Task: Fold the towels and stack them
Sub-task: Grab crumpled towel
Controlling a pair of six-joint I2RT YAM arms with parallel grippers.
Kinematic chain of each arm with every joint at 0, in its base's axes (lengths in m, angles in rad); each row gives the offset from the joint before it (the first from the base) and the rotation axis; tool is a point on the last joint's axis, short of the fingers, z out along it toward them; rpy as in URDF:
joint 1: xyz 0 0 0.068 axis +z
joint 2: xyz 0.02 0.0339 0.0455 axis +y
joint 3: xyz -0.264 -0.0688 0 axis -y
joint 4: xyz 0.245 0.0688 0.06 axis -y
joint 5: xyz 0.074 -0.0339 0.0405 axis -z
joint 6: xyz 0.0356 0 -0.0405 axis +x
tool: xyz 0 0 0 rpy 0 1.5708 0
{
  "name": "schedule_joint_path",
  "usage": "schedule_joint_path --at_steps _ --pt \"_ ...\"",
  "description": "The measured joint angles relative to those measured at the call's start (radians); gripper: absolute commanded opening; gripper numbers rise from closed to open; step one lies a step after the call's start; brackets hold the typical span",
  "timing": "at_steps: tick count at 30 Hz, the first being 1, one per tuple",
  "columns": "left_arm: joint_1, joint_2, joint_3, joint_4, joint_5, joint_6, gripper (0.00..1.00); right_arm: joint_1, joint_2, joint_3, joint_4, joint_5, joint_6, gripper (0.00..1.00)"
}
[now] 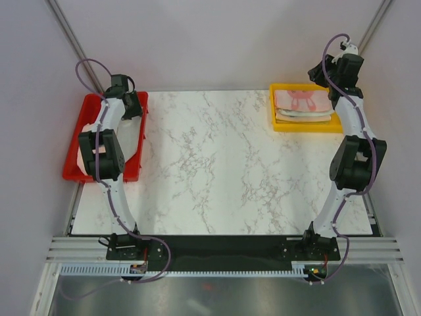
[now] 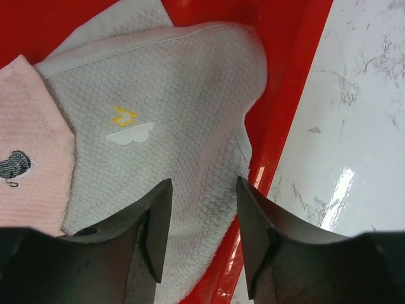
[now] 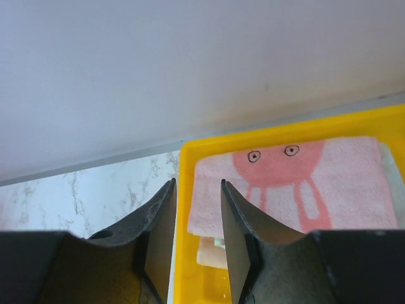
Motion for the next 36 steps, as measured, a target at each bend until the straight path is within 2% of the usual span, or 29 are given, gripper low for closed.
schedule_joint_path --at_steps 5,8,9,11,18,25,31,36 --pt "0.001 0.024 0.0 0.019 0.017 0.006 0.43 0.037 -0.024 -0.016 0.034 -0.004 -0.006 0.42" --pt "0.001 0.036 0.002 0.021 0.027 0.013 0.24 0.045 -0.022 -0.041 0.025 -0.006 -0.006 0.42" --pt "0.0 0.039 0.002 0.022 0.03 0.013 0.11 0.045 -0.02 -0.045 0.019 -0.006 -0.007 0.42" --pt "0.0 0.041 0.002 0.021 0.034 0.019 0.02 0.046 -0.019 -0.05 0.013 -0.006 -0.008 0.42" --pt "-0.001 0.027 0.06 -0.009 0.015 0.021 0.02 0.061 -0.022 -0.052 0.011 -0.032 -0.002 0.44" --pt "-0.002 -0.164 0.12 -0.038 0.078 -0.001 0.02 0.105 -0.129 -0.163 0.012 -0.128 0.042 0.45" --pt "-0.007 -0.402 0.172 -0.005 0.29 -0.06 0.02 0.123 -0.267 -0.287 0.026 -0.197 0.069 0.45" --pt "-0.029 -0.55 0.146 0.05 0.519 -0.145 0.02 0.119 -0.336 -0.369 0.032 -0.249 0.101 0.46"
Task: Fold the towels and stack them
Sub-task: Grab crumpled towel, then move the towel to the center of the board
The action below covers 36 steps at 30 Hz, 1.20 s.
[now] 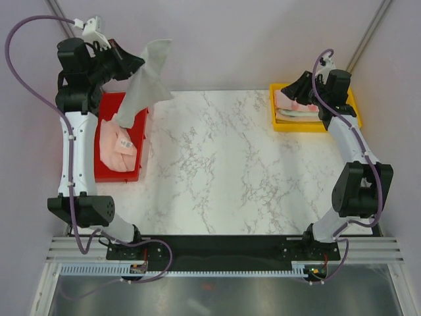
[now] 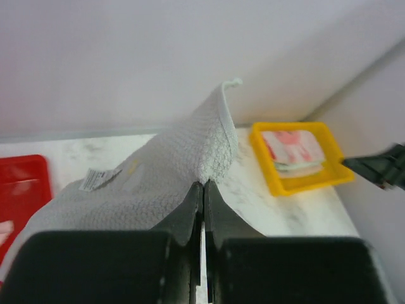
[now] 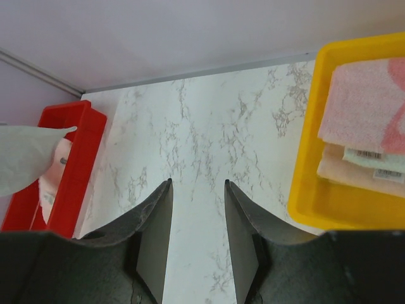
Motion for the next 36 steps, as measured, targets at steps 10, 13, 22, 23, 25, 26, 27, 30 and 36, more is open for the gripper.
schedule_joint_path --at_steps 10,13,22,23,25,26,27,30,36 --pt "-0.325 -0.228 -0.589 0.162 0.205 -0.103 0.03 0.018 -0.192 -0.208 -0.023 -0.036 0.045 0.47" --pt "-0.454 -0.249 -0.791 0.229 0.179 -0.134 0.07 0.051 -0.251 -0.279 -0.037 -0.014 0.061 0.48" --pt "-0.719 -0.143 -1.16 0.401 0.093 -0.24 0.35 0.255 -0.305 -0.561 -0.089 0.113 0.109 0.5" --pt "-0.733 -0.123 -1.16 0.419 0.09 -0.248 0.41 0.27 -0.301 -0.577 -0.093 0.126 0.115 0.5" --pt "-0.746 -0.111 -1.159 0.438 0.088 -0.252 0.44 0.292 -0.3 -0.6 -0.107 0.161 0.14 0.5" --pt "-0.748 -0.111 -1.151 0.434 0.081 -0.251 0.47 0.303 -0.301 -0.61 -0.107 0.18 0.159 0.5" --pt "-0.747 -0.111 -1.137 0.428 0.069 -0.248 0.48 0.317 -0.301 -0.622 -0.105 0.203 0.179 0.5" --pt "-0.732 -0.111 -1.054 0.371 0.015 -0.231 0.51 0.365 -0.307 -0.665 -0.106 0.256 0.223 0.52" --pt "-0.576 -0.099 -0.902 0.252 -0.177 -0.211 0.52 0.469 -0.213 -0.642 -0.045 0.28 0.175 0.51"
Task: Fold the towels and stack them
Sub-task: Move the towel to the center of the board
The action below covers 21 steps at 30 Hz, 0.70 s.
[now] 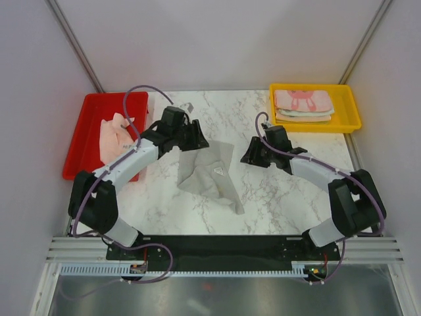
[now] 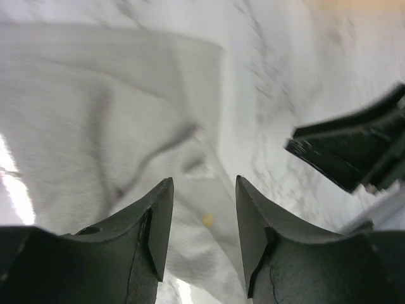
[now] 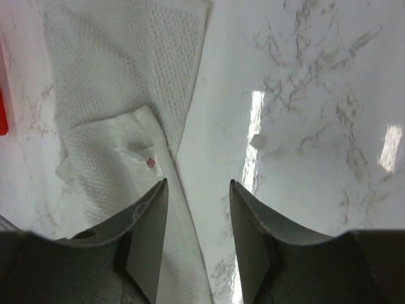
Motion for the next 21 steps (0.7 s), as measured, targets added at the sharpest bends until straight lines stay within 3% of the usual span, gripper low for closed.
schedule_joint_path --at_steps 5,10,21 --pt "0.124 0.125 0.114 -0.091 -0.182 0.01 0.51 0.008 0.203 0.177 0.04 0.023 -0.085 0.53" --pt "0.161 0.289 0.195 -0.145 -0.269 0.037 0.52 0.033 0.348 0.334 0.073 0.046 -0.188 0.54" --pt "0.205 0.512 0.358 -0.192 -0.366 0.09 0.53 0.078 0.526 0.412 0.119 0.076 -0.286 0.54"
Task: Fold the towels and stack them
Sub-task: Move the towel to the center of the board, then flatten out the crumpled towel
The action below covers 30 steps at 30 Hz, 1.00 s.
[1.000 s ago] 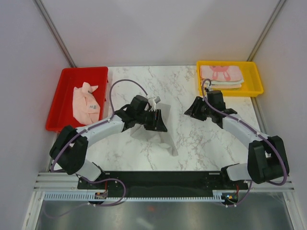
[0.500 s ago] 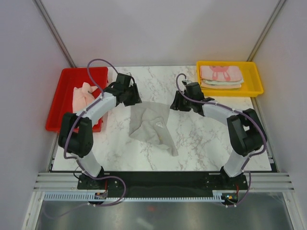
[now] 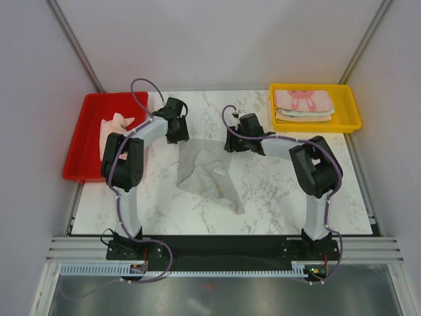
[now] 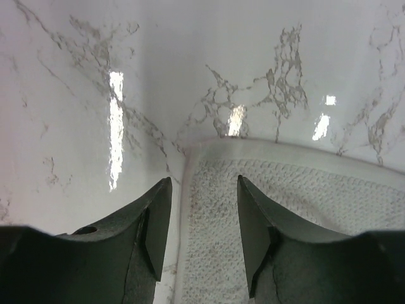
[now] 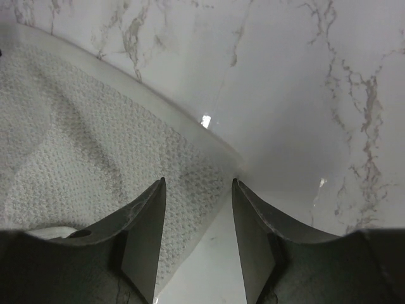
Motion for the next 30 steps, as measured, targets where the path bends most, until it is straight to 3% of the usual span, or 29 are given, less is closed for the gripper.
schedule_joint_path --at_steps 8,14,16,21,30 --pt "0.003 0.065 0.048 -0.005 -0.01 0.011 0.52 0.045 0.018 0.005 0.05 0.033 -0.016 0.52" --pt "0.007 0.065 0.042 -0.005 -0.01 0.009 0.35 0.05 0.023 0.006 0.058 0.064 -0.013 0.47" --pt "0.012 0.065 0.037 -0.003 -0.009 0.005 0.22 0.05 0.032 0.015 0.061 0.078 -0.01 0.38" --pt "0.02 0.056 0.022 0.008 0.023 0.0 0.02 0.05 0.048 0.027 0.066 0.106 0.005 0.03" --pt "-0.001 -0.011 -0.038 -0.002 0.176 -0.002 0.02 0.051 0.009 -0.01 0.047 0.15 -0.013 0.0"
